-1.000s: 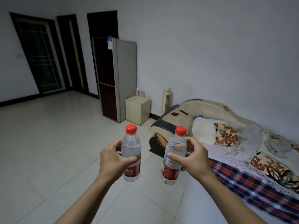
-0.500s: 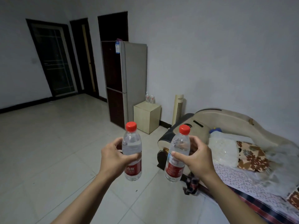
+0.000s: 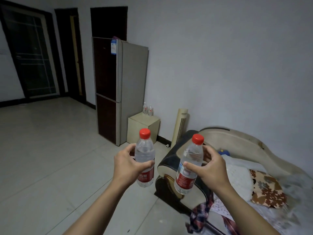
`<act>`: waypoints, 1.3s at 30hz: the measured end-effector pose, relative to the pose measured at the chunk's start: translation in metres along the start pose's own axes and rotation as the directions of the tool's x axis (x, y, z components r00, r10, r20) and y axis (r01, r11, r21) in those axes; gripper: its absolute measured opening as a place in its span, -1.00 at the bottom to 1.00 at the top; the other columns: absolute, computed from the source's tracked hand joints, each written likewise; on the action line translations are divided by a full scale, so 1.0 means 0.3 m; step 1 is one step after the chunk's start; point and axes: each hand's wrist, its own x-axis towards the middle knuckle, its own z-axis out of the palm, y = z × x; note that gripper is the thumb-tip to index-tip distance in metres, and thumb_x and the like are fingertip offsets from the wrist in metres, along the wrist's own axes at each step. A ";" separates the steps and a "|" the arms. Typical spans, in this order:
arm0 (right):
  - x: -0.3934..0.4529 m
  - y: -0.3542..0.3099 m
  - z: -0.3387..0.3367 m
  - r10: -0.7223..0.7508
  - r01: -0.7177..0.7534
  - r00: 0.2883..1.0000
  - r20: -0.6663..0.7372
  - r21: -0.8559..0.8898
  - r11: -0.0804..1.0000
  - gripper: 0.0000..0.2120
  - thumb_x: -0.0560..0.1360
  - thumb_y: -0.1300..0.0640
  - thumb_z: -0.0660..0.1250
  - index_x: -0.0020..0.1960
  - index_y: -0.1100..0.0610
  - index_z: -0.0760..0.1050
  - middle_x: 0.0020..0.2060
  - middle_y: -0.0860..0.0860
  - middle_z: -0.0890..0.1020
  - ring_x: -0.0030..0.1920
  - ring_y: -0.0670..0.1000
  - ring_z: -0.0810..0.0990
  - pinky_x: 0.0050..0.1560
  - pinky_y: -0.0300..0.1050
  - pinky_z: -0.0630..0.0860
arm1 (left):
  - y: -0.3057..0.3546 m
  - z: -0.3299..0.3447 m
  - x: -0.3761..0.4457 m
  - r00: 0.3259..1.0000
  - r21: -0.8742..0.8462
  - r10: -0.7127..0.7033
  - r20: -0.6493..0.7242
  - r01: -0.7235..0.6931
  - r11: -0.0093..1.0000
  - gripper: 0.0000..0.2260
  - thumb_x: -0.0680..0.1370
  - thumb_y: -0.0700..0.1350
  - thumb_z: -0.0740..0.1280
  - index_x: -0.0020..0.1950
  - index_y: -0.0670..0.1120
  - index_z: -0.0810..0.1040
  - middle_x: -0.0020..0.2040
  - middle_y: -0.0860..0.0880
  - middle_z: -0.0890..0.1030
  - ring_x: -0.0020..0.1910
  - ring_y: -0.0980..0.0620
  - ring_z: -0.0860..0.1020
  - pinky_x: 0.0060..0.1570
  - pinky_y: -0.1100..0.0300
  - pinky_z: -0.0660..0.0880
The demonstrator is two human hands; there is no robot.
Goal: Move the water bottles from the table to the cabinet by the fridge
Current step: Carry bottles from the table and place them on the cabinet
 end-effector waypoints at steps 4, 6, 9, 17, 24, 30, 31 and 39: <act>0.150 0.029 0.099 0.048 -0.048 0.999 0.012 0.035 0.998 -0.48 0.22 0.10 0.65 0.02 -0.22 0.46 -0.02 -0.16 0.65 0.00 -0.18 0.64 -0.03 -0.24 0.58 | -0.095 0.001 0.156 0.999 0.021 -0.040 -0.001 0.040 0.999 -0.50 0.24 -0.05 0.66 0.09 0.13 0.56 -0.04 0.21 0.63 -0.07 0.25 0.58 -0.05 0.21 0.58; 0.224 0.052 0.152 0.068 -0.071 0.997 0.043 0.063 0.995 -0.50 0.23 0.17 0.65 0.02 -0.16 0.49 -0.03 -0.13 0.67 -0.03 -0.25 0.65 -0.14 -0.31 0.60 | -0.137 -0.005 0.233 0.998 0.035 -0.061 0.010 0.060 0.998 -0.51 0.23 -0.05 0.67 0.07 0.15 0.56 -0.04 0.20 0.65 -0.06 0.22 0.60 -0.04 0.18 0.60; 0.346 0.102 0.232 0.087 -0.093 0.994 0.071 0.085 0.992 -0.53 0.24 0.19 0.65 0.02 -0.08 0.51 -0.04 -0.10 0.68 -0.05 -0.26 0.65 -0.19 -0.35 0.59 | -0.199 -0.001 0.358 0.997 0.047 -0.079 0.005 0.079 0.996 -0.51 0.23 -0.08 0.67 -0.01 0.25 0.52 -0.07 0.23 0.63 -0.09 0.23 0.60 -0.08 0.21 0.59; 0.776 0.301 0.395 0.153 -0.168 0.984 0.091 0.183 0.969 -0.51 0.23 0.11 0.64 0.09 -0.01 0.52 0.04 -0.05 0.68 0.03 -0.08 0.69 -0.02 -0.07 0.68 | -0.317 0.099 0.795 0.997 0.141 -0.074 -0.015 0.075 0.987 -0.48 0.20 -0.04 0.68 0.04 0.22 0.54 -0.05 0.19 0.66 -0.08 0.18 0.63 -0.12 0.21 0.58; 1.212 0.408 0.483 0.144 -0.157 0.987 0.073 0.229 0.961 -0.52 0.21 0.10 0.66 0.04 -0.06 0.52 0.02 -0.06 0.69 0.03 -0.05 0.69 0.00 0.08 0.68 | -0.330 0.184 1.193 0.997 0.136 -0.053 -0.059 0.060 0.989 -0.48 0.22 -0.09 0.67 0.08 0.13 0.54 -0.05 0.23 0.63 -0.09 0.24 0.59 -0.14 0.24 0.54; 1.478 0.489 0.584 0.167 -0.180 0.982 0.082 0.194 0.964 -0.54 0.23 0.15 0.65 0.02 -0.05 0.51 0.01 -0.07 0.69 -0.02 -0.07 0.70 -0.02 0.03 0.69 | -0.452 0.225 1.456 0.993 0.129 -0.096 -0.074 0.105 0.986 -0.48 0.22 -0.09 0.67 0.11 0.08 0.58 -0.05 0.20 0.65 -0.13 0.27 0.61 -0.16 0.26 0.57; 1.521 0.498 0.610 0.168 -0.181 0.982 0.086 0.184 0.966 -0.53 0.24 0.15 0.65 0.02 -0.06 0.51 0.01 -0.08 0.68 -0.02 -0.07 0.69 -0.02 0.01 0.69 | -0.478 0.230 1.500 0.992 0.129 -0.099 -0.072 0.108 0.986 -0.48 0.22 -0.07 0.67 0.12 0.07 0.58 -0.05 0.20 0.65 -0.11 0.26 0.60 -0.15 0.25 0.57; 1.874 0.539 0.864 0.168 -0.177 0.983 0.068 0.156 0.972 -0.53 0.26 0.23 0.63 0.03 -0.06 0.50 -0.02 -0.09 0.69 -0.07 -0.17 0.70 -0.14 -0.22 0.65 | -0.683 0.228 1.955 0.994 0.026 -0.102 -0.028 0.103 0.994 -0.53 0.20 -0.09 0.68 0.04 0.06 0.64 -0.12 0.12 0.72 -0.16 0.21 0.68 -0.12 0.18 0.65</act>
